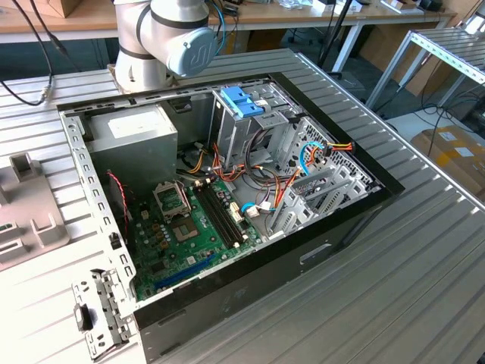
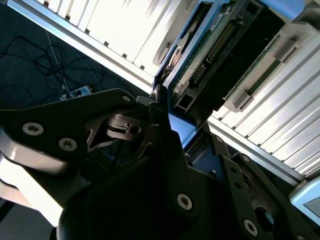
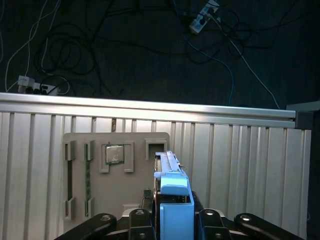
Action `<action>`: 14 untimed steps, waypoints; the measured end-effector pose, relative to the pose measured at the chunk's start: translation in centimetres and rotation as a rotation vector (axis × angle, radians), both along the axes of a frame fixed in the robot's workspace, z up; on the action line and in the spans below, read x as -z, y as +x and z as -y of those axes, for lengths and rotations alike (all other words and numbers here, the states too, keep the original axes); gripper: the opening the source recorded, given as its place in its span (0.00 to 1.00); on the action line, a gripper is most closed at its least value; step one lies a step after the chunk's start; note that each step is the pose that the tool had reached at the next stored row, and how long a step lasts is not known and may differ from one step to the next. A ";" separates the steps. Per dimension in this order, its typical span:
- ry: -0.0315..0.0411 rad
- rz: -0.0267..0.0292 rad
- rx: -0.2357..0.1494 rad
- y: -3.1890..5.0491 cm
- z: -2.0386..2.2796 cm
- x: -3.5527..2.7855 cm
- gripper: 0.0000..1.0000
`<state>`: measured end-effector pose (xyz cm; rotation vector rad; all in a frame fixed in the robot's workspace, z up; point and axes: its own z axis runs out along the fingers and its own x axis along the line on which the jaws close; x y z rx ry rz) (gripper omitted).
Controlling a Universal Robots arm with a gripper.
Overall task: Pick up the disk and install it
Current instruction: 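Pick up the disk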
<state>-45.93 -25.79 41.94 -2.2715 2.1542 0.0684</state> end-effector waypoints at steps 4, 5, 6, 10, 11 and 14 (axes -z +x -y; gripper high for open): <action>0.0000 0.0001 0.000 0.00 0.00 -0.26 0.37; 0.0000 0.0000 0.000 0.00 0.00 -0.30 0.37; 0.0000 0.0001 0.000 0.00 0.00 -0.35 0.37; 0.0000 0.0000 0.000 0.00 0.00 -0.63 0.37; 0.0000 0.0000 0.000 0.00 0.00 -0.71 0.37; 0.0000 0.0001 0.000 0.00 0.00 -0.92 0.37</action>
